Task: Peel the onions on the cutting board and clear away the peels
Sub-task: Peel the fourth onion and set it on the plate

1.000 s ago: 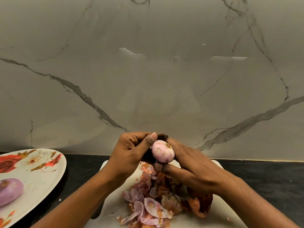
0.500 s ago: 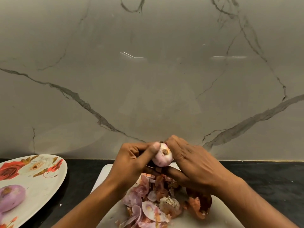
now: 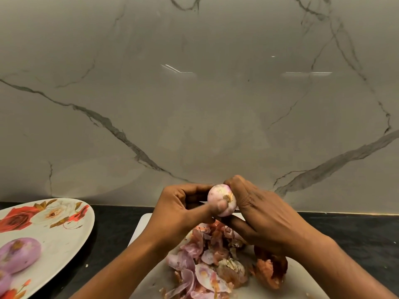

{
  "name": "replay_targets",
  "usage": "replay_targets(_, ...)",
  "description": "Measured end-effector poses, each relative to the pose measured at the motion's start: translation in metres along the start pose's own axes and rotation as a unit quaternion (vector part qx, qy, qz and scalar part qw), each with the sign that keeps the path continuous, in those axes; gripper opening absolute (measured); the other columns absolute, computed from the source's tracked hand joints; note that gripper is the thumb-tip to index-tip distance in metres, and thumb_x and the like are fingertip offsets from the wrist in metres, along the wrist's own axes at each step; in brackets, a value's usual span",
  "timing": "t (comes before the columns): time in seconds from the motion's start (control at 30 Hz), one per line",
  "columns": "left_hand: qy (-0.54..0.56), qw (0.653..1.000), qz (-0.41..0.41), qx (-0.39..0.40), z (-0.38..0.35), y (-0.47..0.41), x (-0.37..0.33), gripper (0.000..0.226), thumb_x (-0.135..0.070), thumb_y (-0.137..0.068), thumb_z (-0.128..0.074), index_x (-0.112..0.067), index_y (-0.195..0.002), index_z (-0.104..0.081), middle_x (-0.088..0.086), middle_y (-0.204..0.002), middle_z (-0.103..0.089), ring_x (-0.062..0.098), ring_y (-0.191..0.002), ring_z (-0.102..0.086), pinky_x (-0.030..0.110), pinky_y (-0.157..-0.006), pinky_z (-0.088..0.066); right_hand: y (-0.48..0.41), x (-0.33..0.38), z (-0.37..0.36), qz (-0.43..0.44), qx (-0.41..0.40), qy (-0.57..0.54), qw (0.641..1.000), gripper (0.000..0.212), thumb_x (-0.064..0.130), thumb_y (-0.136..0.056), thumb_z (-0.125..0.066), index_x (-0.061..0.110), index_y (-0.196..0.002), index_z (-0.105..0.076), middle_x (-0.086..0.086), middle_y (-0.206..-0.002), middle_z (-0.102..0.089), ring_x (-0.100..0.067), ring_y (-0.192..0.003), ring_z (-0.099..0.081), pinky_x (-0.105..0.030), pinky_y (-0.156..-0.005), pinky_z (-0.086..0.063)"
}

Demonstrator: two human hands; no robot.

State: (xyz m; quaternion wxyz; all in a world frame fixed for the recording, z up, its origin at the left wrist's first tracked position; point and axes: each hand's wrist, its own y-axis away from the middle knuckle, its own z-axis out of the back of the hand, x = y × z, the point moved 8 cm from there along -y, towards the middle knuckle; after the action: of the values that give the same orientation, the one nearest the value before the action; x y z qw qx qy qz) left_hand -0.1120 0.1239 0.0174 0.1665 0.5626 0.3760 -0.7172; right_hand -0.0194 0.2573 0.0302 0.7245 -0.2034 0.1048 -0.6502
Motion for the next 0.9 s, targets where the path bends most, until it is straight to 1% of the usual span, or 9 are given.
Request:
replay_targets(0.13, 0.002, 0.999, -0.039, -0.015, -0.003, 0.003, 0.002, 0.046, -0.018, -0.076, -0.084, -0.012, -0.122, -0.076, 0.001, -0.111, -0.081, 0.021, -0.105, -0.078, 0.034, -0.087, -0.064, 0.0, 0.0, -0.003, -0.015, 0.009, -0.022, 1.0, 0.044, 0.064, -0.099, -0.051, 0.039, -0.127, -0.028, 0.012, -0.109, -0.058, -0.009, -0.081, -0.06, -0.03, -0.07, -0.053)
replay_targets(0.2, 0.013, 0.999, -0.049, -0.019, -0.003, 0.004, 0.002, 0.048, -0.018, -0.077, -0.083, -0.012, -0.124, -0.075, 0.001, -0.113, -0.081, 0.021, -0.107, -0.078, 0.033, -0.088, -0.064, -0.001, 0.001, -0.004, -0.015, 0.009, -0.028, 0.999, 0.049, 0.065, -0.097, -0.054, 0.039, -0.127, -0.026, 0.013, -0.107, -0.059, -0.009, -0.08, -0.061, -0.025, -0.066, -0.052)
replay_targets(0.3, 0.029, 0.998, -0.049, -0.009, -0.003, 0.002, 0.002, 0.045, -0.017, -0.08, -0.079, -0.01, -0.124, -0.075, 0.004, -0.114, -0.081, 0.022, -0.109, -0.077, 0.034, -0.087, -0.064, -0.002, 0.001, -0.004, -0.015, 0.01, -0.039, 0.999, 0.051, 0.066, -0.096, -0.056, 0.04, -0.126, -0.025, 0.015, -0.106, -0.058, -0.007, -0.077, -0.06, -0.017, -0.06, -0.043)
replay_targets(0.47, 0.04, 0.998, -0.049, -0.015, 0.003, 0.0, 0.0, 0.03, -0.016, -0.09, -0.068, -0.007, -0.117, -0.077, 0.01, -0.11, -0.081, 0.03, -0.103, -0.078, 0.046, -0.079, -0.067, -0.002, 0.002, -0.007, -0.015, 0.024, -0.049, 0.998, 0.052, 0.056, -0.099, -0.061, 0.041, -0.127, -0.02, 0.011, -0.107, -0.058, -0.01, -0.08, -0.061, -0.026, -0.067, -0.052)
replay_targets(0.57, 0.023, 0.997, -0.059, -0.039, 0.008, 0.0, -0.002, 0.027, -0.017, -0.092, -0.066, -0.006, -0.114, -0.078, 0.011, -0.105, -0.081, 0.032, -0.097, -0.079, 0.048, -0.073, -0.067, -0.001, 0.004, -0.007, -0.014, 0.029, -0.062, 0.998, 0.053, 0.053, -0.099, -0.062, 0.041, -0.127, -0.018, 0.011, -0.107, -0.057, -0.012, -0.081, -0.06, -0.029, -0.07, -0.053)
replay_targets(0.67, -0.001, 0.995, -0.071, -0.064, 0.012, 0.0, -0.004, 0.026, -0.019, -0.092, -0.067, -0.005, -0.111, -0.079, 0.009, -0.099, -0.082, 0.032, -0.089, -0.08, 0.042, -0.067, -0.067, 0.0, 0.006, -0.006, -0.011, 0.025, -0.073, 0.997, 0.054, 0.056, -0.099, -0.061, 0.042, -0.127, -0.018, 0.016, -0.103, -0.052, -0.011, -0.08, -0.059, -0.03, -0.071, -0.054)
replay_targets(0.77, 0.003, 0.993, -0.076, -0.087, 0.014, 0.0, -0.007, 0.024, -0.019, -0.086, -0.072, -0.005, -0.104, -0.08, 0.008, -0.093, -0.082, 0.029, -0.083, -0.08, 0.035, -0.062, -0.066, 0.0, 0.007, -0.006, -0.008, 0.023, -0.07, 0.997, 0.054, 0.059, -0.099, -0.06, 0.041, -0.129, -0.018, 0.011, -0.106, -0.056, -0.013, -0.081, -0.06, -0.032, -0.072, -0.055)
replay_targets(0.83, 0.018, 0.991, -0.074, -0.108, 0.018, 0.0, -0.007, 0.023, -0.018, -0.082, -0.076, -0.003, -0.1, -0.08, 0.008, -0.09, -0.082, 0.028, -0.08, -0.08, 0.033, -0.063, -0.066, 0.0, 0.005, -0.006, -0.007, 0.021, -0.06, 0.998, 0.055, 0.062, -0.099, -0.058, 0.041, -0.13, -0.018, 0.01, -0.106, -0.057, -0.012, -0.079, -0.06, -0.028, -0.069, -0.052)
replay_targets(0.9, 0.023, 0.99, -0.072, -0.118, 0.02, 0.001, -0.008, 0.023, -0.018, -0.082, -0.076, -0.003, -0.098, -0.079, 0.009, -0.09, -0.082, 0.028, -0.08, -0.08, 0.036, -0.066, -0.067, -0.001, 0.004, -0.007, -0.006, 0.021, -0.039, 0.999, 0.055, 0.064, -0.099, -0.057, 0.04, -0.13, -0.018, 0.012, -0.104, -0.054, -0.008, -0.076, -0.057, -0.018, -0.065, -0.044)
